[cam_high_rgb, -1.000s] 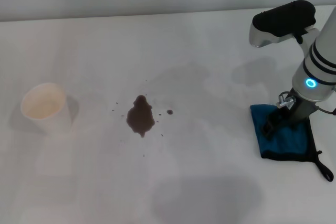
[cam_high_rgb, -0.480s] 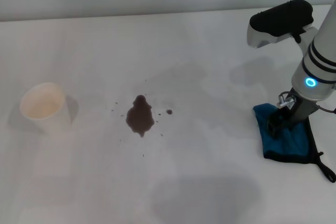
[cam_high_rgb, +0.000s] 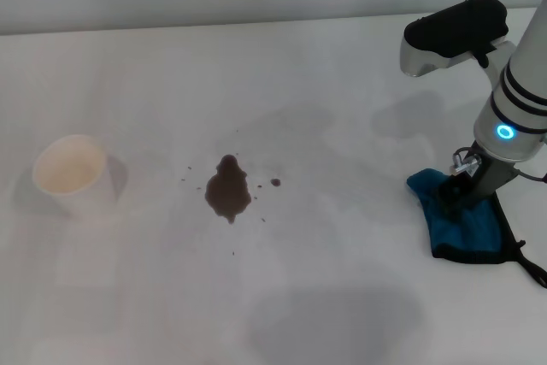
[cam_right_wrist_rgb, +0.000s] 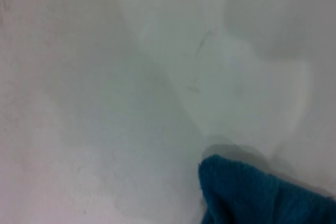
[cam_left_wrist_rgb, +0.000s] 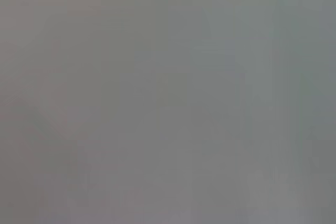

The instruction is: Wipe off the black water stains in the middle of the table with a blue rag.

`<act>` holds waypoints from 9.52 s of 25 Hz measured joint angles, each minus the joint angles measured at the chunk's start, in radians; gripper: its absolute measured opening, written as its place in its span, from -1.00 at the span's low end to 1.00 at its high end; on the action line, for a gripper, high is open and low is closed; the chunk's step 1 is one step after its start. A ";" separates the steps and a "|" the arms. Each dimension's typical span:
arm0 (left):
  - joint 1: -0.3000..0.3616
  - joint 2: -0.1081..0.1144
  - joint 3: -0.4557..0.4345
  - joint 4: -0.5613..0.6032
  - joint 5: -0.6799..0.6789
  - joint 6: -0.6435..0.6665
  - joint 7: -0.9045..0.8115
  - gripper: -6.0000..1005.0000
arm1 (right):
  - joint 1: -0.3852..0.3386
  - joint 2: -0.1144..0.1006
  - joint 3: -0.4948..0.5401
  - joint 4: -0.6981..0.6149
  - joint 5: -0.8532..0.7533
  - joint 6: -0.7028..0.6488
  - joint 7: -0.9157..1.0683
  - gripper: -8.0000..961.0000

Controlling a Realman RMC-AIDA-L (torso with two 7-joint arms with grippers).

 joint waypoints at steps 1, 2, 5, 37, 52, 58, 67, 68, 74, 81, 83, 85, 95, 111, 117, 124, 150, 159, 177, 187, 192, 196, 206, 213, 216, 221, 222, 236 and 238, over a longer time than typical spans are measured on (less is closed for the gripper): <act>0.000 0.000 0.000 0.000 0.000 0.000 0.000 0.32 | 0.000 0.000 0.000 0.002 0.000 -0.002 -0.001 -0.60; 0.000 0.000 0.000 -0.001 0.000 0.000 0.000 0.32 | 0.000 0.000 0.000 0.004 0.000 -0.005 -0.001 -0.61; 0.000 0.000 0.000 -0.001 0.000 0.000 0.000 0.32 | 0.000 0.002 -0.001 0.010 0.000 -0.020 -0.002 -0.64; 0.005 -0.001 0.002 0.008 0.000 -0.002 0.000 0.32 | 0.147 0.013 -0.151 0.069 0.138 -0.124 -0.029 -0.78; 0.009 -0.005 0.009 0.026 0.003 0.008 0.000 0.32 | 0.318 0.015 -0.251 0.244 0.317 -0.274 -0.131 -0.79; 0.009 -0.004 0.009 0.036 0.005 0.006 0.000 0.32 | 0.394 0.015 -0.387 0.320 0.421 -0.381 -0.132 -0.79; 0.030 -0.005 0.010 0.061 0.008 0.016 0.001 0.32 | 0.419 0.015 -0.553 0.319 0.430 -0.570 -0.138 -0.79; 0.033 -0.005 0.011 0.065 0.008 0.018 0.001 0.32 | 0.418 0.015 -0.565 0.326 0.430 -0.602 -0.147 -0.79; 0.041 -0.005 0.012 0.076 0.009 0.025 0.003 0.32 | 0.391 0.015 -0.636 0.339 0.470 -0.727 -0.221 -0.78; 0.037 -0.005 0.013 0.089 0.009 0.026 0.003 0.32 | 0.388 0.015 -0.836 0.240 0.663 -0.769 -0.303 -0.78; 0.033 -0.005 0.012 0.090 0.009 0.025 0.003 0.32 | 0.388 0.016 -0.868 0.197 0.674 -0.771 -0.309 -0.79; 0.030 -0.005 0.012 0.094 0.009 0.024 0.003 0.32 | 0.386 0.016 -0.887 0.145 0.684 -0.769 -0.328 -0.79; 0.032 -0.005 0.012 0.116 0.008 0.022 0.003 0.32 | 0.408 0.016 -0.921 0.178 0.700 -0.822 -0.394 -0.80; 0.023 -0.004 0.004 0.116 0.002 0.003 0.003 0.32 | 0.457 0.015 -0.766 0.441 0.473 -0.860 -0.316 -0.80; 0.012 -0.002 0.003 0.114 0.000 -0.008 0.003 0.32 | 0.405 0.016 -0.809 0.289 0.483 -0.821 -0.310 -0.79; 0.008 -0.003 0.003 0.116 0.000 -0.015 0.003 0.32 | 0.406 0.015 -0.906 0.158 0.628 -0.781 -0.343 -0.79; 0.016 0.001 0.003 0.105 -0.023 -0.007 0.003 0.32 | 0.375 0.009 -0.377 0.269 0.352 -0.427 -0.373 -0.79; -0.006 0.002 0.003 0.087 -0.028 -0.013 0.003 0.32 | 0.214 0.004 -0.075 0.094 0.012 -0.186 -0.358 -0.79; -0.063 0.003 0.002 0.065 -0.042 -0.064 0.003 0.32 | -0.045 0.000 0.092 -0.120 -0.131 -0.008 -0.368 -0.79; -0.080 0.003 0.002 0.064 -0.041 -0.084 0.003 0.32 | -0.055 0.003 0.092 -0.108 -0.109 0.004 -0.412 -0.79; -0.080 0.003 0.002 0.064 -0.041 -0.087 0.003 0.32 | -0.055 0.004 0.083 -0.097 -0.077 0.027 -0.439 -0.79; -0.081 0.003 0.002 0.063 -0.041 -0.088 0.003 0.32 | -0.057 0.003 0.085 -0.103 -0.051 0.040 -0.452 -0.79; -0.083 0.003 0.002 0.062 -0.041 -0.089 0.003 0.32 | -0.078 -0.001 0.096 -0.206 -0.050 0.039 -0.463 -0.23; -0.082 0.003 0.002 0.062 -0.041 -0.089 0.003 0.32 | -0.138 0.000 0.204 -0.322 0.034 -0.036 -0.588 0.25; -0.078 0.003 0.002 0.062 -0.041 -0.085 0.003 0.32 | -0.165 -0.002 0.272 -0.324 0.120 -0.093 -0.661 0.35; -0.076 0.004 0.001 0.051 -0.048 -0.085 0.003 0.32 | -0.204 -0.004 0.463 -0.247 0.340 -0.207 -0.870 0.35; -0.076 0.004 0.002 0.045 -0.053 -0.085 0.003 0.32 | -0.206 -0.005 0.513 -0.210 0.382 -0.229 -0.919 0.35; -0.076 0.003 0.002 0.036 -0.067 -0.087 0.003 0.32 | -0.298 -0.024 1.107 0.351 1.120 -0.260 -1.680 0.35; -0.075 0.003 0.002 0.033 -0.077 -0.088 0.006 0.32 | -0.314 -0.026 1.152 0.431 1.203 -0.241 -1.796 0.34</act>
